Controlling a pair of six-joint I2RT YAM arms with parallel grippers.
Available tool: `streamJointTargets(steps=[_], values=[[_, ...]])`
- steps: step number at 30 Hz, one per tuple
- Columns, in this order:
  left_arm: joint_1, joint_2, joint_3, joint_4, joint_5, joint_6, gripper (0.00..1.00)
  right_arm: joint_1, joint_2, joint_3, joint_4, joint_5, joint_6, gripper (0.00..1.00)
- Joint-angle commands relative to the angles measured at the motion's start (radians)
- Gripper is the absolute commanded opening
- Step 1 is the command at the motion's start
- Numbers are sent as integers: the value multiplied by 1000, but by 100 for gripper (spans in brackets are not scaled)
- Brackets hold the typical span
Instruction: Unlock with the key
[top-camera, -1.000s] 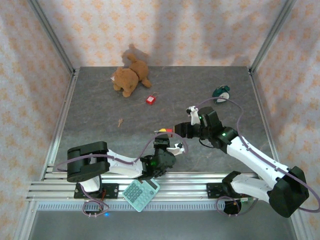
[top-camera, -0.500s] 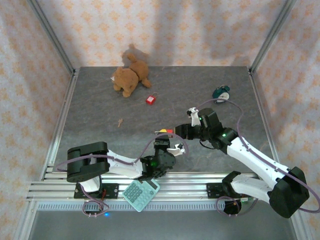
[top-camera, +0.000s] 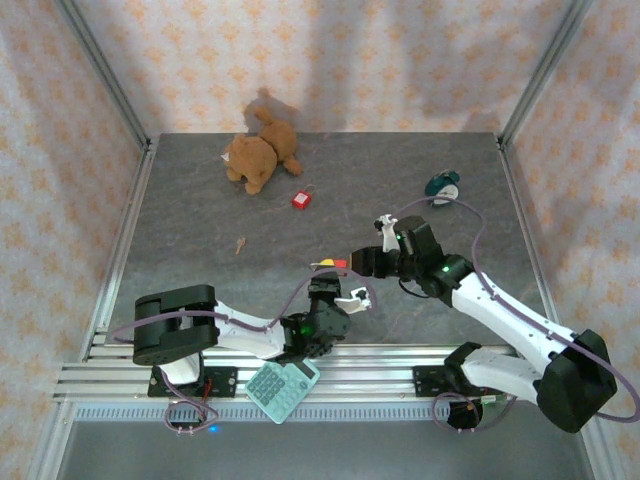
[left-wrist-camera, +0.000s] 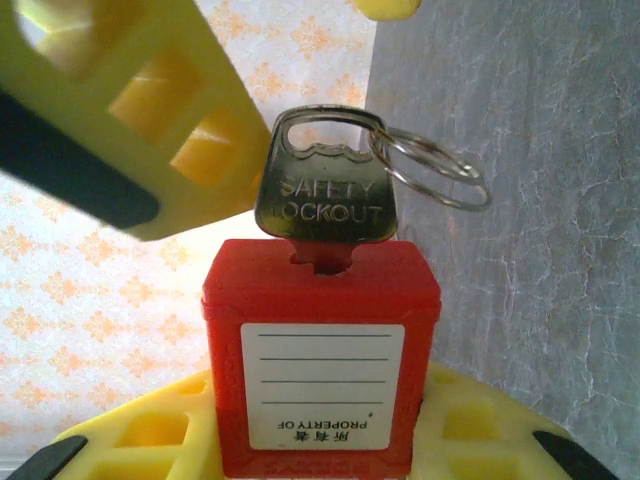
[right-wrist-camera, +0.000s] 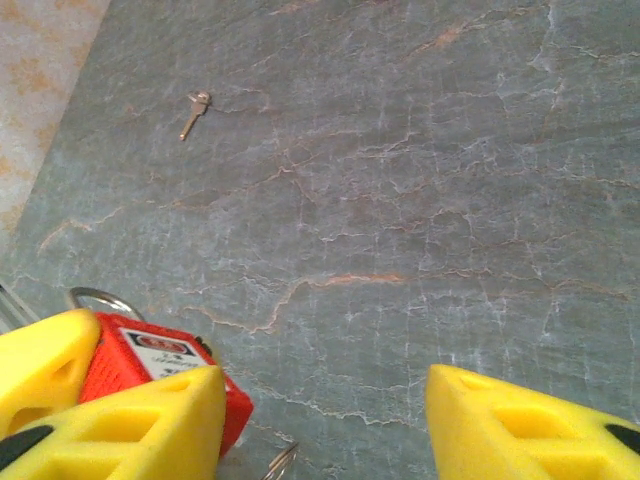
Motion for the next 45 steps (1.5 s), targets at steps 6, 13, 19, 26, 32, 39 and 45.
streamJointTargets(steps=[6, 13, 19, 26, 32, 39, 45], values=[[-19, -28, -19, 103, -51, 33, 31, -2, 7, 2, -19, 41, 8, 54], [-19, -15, -32, 84, -57, 1, 31, -2, -97, 38, -74, -8, 17, 56], [-19, -3, -28, 104, -57, 8, 31, 7, -90, 25, -97, -109, 18, 56], [-19, -7, -29, 107, -57, 17, 31, 34, -55, 31, -114, -112, -9, 56], [-19, -15, -32, 114, -60, 25, 31, 35, -41, 35, -119, 2, 3, 56], [-25, 6, -27, 119, -59, 22, 31, 35, -22, 33, -83, 19, 20, 56], [-30, 15, -27, 130, -59, 26, 30, 34, -25, 35, -78, 19, 26, 56]])
